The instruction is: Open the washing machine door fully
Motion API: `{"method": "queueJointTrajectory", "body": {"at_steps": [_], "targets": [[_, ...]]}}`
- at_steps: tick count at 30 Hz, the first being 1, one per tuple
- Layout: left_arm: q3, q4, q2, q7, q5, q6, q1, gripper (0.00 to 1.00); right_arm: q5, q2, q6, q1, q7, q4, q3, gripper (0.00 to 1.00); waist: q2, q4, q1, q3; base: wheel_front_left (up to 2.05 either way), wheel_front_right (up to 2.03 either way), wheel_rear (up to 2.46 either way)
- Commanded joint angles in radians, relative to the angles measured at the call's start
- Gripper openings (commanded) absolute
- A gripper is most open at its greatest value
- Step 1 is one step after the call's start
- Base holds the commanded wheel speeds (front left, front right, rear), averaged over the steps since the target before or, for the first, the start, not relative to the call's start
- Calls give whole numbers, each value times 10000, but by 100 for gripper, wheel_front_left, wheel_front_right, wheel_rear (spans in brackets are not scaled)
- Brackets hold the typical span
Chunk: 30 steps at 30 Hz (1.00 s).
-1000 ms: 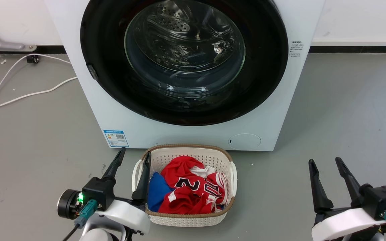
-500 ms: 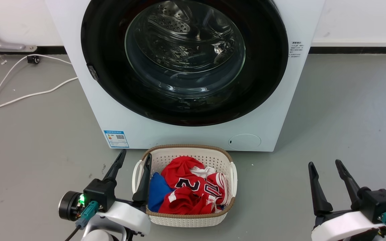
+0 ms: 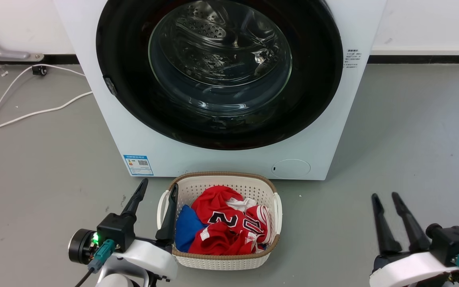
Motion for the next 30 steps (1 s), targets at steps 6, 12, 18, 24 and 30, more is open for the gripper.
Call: {"method": "queueJointTrajectory", "body": {"at_steps": [6,12,18,24,30], "targets": [[128,21,-87,-26,-25,-6,-127,100,1060,33,-3,-96,44,115,-12,0,0,-12,0,5,0,0,0],[202,-16,-127,-26,-23,-10,-118,100,6463,33,-1,-244,190,454,200,0,0,-41,0,4,0,0,0],[233,-46,-171,-26,-38,-17,-167,100,13713,27,0,-652,537,779,-56,0,0,-58,0,62,0,0,0],[285,-153,-217,-26,27,-22,-261,100,17538,-91,0,-1353,1354,1118,-763,0,0,-120,0,374,0,0,0],[317,-282,-254,-26,70,-26,-479,100,19074,-1147,0,-2626,2031,1926,-1109,0,0,-188,0,792,0,0,0]]}}
